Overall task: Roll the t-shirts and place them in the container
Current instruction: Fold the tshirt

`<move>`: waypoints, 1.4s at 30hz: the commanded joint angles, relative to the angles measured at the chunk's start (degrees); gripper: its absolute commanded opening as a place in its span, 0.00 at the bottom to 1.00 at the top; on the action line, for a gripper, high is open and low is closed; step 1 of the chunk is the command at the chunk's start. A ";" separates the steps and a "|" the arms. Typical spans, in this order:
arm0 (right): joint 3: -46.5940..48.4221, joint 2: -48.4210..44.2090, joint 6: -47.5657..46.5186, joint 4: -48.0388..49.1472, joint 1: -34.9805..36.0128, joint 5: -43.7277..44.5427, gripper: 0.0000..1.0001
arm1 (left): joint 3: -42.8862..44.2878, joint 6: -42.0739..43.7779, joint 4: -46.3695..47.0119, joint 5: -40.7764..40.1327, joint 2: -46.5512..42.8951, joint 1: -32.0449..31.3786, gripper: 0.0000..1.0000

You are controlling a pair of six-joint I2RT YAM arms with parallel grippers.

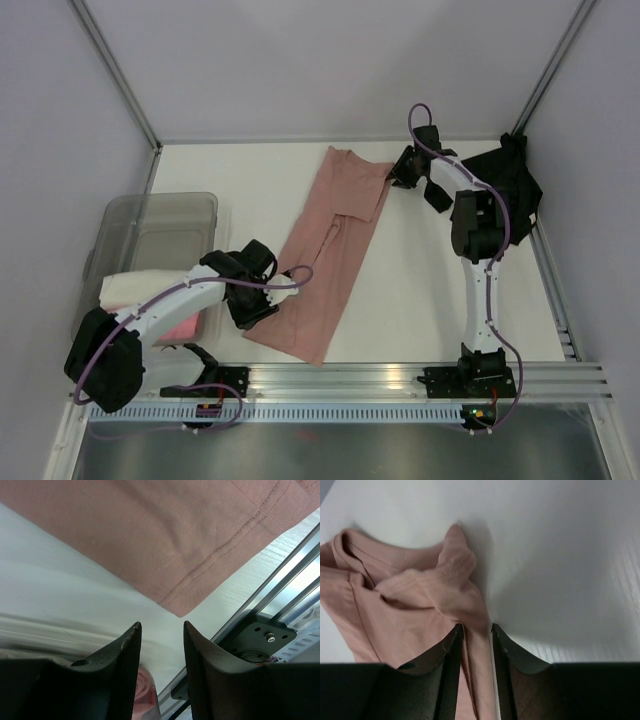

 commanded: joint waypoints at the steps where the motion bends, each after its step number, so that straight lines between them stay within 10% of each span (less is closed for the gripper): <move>1: 4.48 6.20 2.62 -0.32 0.38 -1.19 0.36 | -0.42 1.23 -0.68 0.74 -1.95 0.18 0.45; 6: 10.19 11.73 6.83 3.27 0.03 -3.66 0.00 | 0.98 -0.61 -1.29 4.60 -1.33 0.18 0.46; 15: 27.34 21.85 14.84 11.88 -0.24 -5.68 0.02 | 4.15 -0.97 -0.42 9.35 2.62 0.09 0.46; 19: 29.01 20.72 8.73 11.65 0.03 -5.60 0.34 | 4.32 -1.14 0.37 10.67 3.33 0.00 0.46; 30: 2.15 -9.58 -8.52 5.84 -3.58 -0.06 0.49 | -5.07 20.20 9.94 11.82 -8.62 -1.05 0.53; 42: -64.30 -59.68 -11.90 8.20 14.51 -3.13 0.47 | -12.02 20.30 17.51 12.52 -15.91 -2.72 0.55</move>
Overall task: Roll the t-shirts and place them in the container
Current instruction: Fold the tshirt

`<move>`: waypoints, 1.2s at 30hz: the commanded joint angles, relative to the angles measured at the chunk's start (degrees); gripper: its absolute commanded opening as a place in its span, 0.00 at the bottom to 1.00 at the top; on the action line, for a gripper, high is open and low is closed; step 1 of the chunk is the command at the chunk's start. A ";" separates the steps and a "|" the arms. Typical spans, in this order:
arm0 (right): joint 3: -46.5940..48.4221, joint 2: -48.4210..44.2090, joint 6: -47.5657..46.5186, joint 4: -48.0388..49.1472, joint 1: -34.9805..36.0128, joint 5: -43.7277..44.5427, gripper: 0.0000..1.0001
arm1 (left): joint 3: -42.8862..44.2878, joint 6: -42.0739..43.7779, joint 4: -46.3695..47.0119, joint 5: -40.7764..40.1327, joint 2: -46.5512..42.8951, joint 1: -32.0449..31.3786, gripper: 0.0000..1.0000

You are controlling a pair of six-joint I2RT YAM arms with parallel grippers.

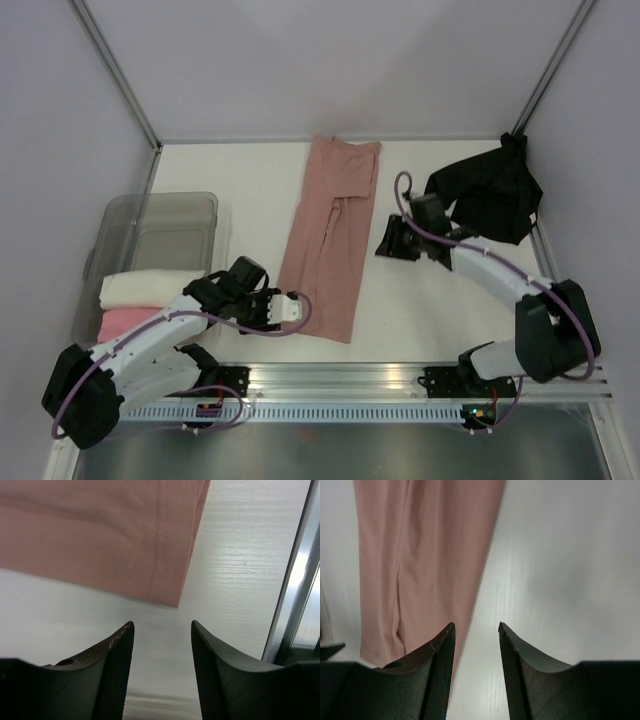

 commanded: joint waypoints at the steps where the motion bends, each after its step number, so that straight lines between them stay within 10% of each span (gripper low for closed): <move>1: -13.29 -9.49 7.05 0.22 6.57 -0.36 0.46 | -1.51 1.31 2.96 3.32 -5.31 -0.45 0.55; 8: -24.85 -17.60 23.35 4.79 24.76 3.24 0.48 | -4.85 1.93 2.96 2.54 -12.27 -0.54 0.56; 19: -24.86 -6.98 26.79 15.16 34.62 2.99 0.48 | -3.98 -2.56 2.78 2.01 -11.74 -0.54 0.56; 26: -25.47 -4.94 27.23 15.08 34.27 4.92 0.00 | -2.48 -1.94 -0.47 0.07 -12.18 -0.63 0.56; 36: -28.89 -13.28 24.07 2.43 30.06 4.31 0.00 | -0.02 -4.93 -2.05 2.35 -10.77 -1.15 0.55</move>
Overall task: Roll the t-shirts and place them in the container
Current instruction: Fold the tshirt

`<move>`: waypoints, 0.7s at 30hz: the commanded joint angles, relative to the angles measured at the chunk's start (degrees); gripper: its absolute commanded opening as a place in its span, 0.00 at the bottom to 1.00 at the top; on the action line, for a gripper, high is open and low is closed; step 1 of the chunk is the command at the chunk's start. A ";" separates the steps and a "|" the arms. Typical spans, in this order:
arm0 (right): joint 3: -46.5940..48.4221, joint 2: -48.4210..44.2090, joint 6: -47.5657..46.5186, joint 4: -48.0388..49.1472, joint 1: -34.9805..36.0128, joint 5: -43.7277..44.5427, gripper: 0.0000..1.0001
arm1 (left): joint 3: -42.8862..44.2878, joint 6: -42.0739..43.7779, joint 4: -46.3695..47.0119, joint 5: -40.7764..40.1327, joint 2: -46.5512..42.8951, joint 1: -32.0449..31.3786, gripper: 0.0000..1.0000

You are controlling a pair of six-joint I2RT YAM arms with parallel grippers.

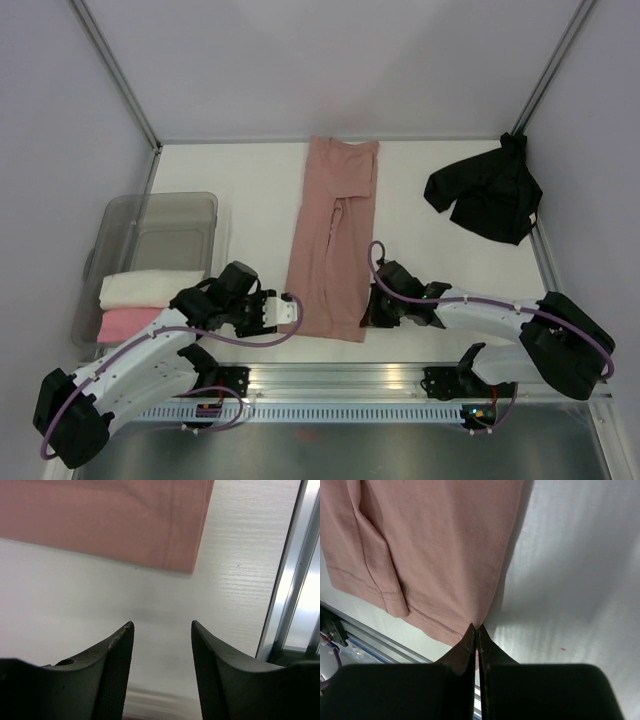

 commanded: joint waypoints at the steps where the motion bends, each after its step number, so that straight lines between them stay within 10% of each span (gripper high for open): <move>1: -2.45 -5.96 -1.85 -6.42 -3.74 0.26 0.00 | 2.43 -2.35 -1.55 2.53 0.04 -0.85 0.55; 19: 0.10 -7.04 -13.90 -17.86 -11.40 -2.99 0.00 | 5.85 -1.03 -3.92 2.62 3.21 -2.25 0.55; 21: 0.44 -7.21 -14.60 -15.58 -11.31 -6.68 0.15 | 6.38 -0.95 -3.84 2.71 3.73 -2.78 0.55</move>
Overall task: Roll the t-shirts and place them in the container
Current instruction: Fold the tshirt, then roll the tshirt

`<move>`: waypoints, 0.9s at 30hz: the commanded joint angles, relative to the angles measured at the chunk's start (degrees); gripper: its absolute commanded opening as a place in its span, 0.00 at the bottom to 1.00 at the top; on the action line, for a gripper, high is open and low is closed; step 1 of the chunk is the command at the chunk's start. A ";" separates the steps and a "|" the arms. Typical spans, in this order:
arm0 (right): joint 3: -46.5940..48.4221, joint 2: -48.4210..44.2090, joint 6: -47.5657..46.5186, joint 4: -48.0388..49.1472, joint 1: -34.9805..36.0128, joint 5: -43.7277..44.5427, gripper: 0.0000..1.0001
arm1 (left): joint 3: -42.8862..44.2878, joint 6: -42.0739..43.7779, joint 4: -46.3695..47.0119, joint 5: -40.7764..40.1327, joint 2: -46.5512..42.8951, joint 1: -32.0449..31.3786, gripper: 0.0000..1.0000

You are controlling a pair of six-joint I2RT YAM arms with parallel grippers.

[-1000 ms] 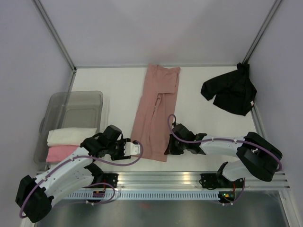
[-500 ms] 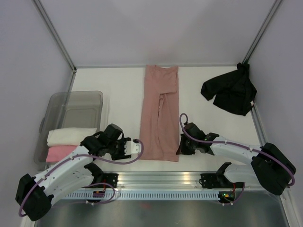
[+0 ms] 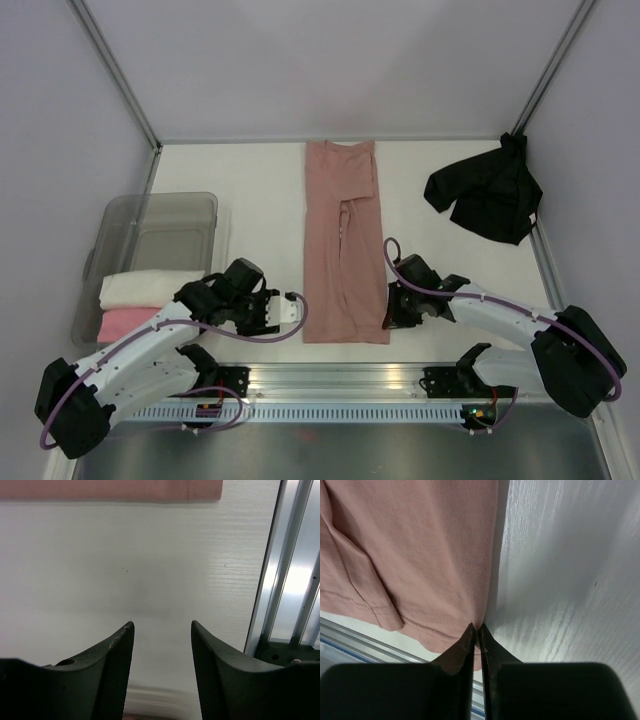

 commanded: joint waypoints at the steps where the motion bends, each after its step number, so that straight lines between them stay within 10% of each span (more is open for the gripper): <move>1: 1.67 -0.65 -3.08 0.03 -0.25 -3.95 0.24 | 2.97 0.10 -0.60 2.60 0.89 -1.18 0.55; 3: 4.55 -2.49 -5.88 -2.23 -0.25 -3.26 0.42 | 3.85 -0.51 -0.60 2.16 1.77 -2.76 0.56; 12: 27.69 -14.09 -25.98 -16.41 -0.16 13.41 0.59 | 5.18 0.36 -0.25 -4.72 0.55 -16.47 0.57; 20: 15.76 -19.81 -58.25 -4.10 0.01 -0.34 0.58 | -0.80 4.58 12.74 1.20 6.86 -20.87 0.60; 27: 7.31 -18.41 -82.17 -12.70 7.72 -8.00 0.60 | -5.02 7.39 26.09 2.60 8.97 -20.96 0.59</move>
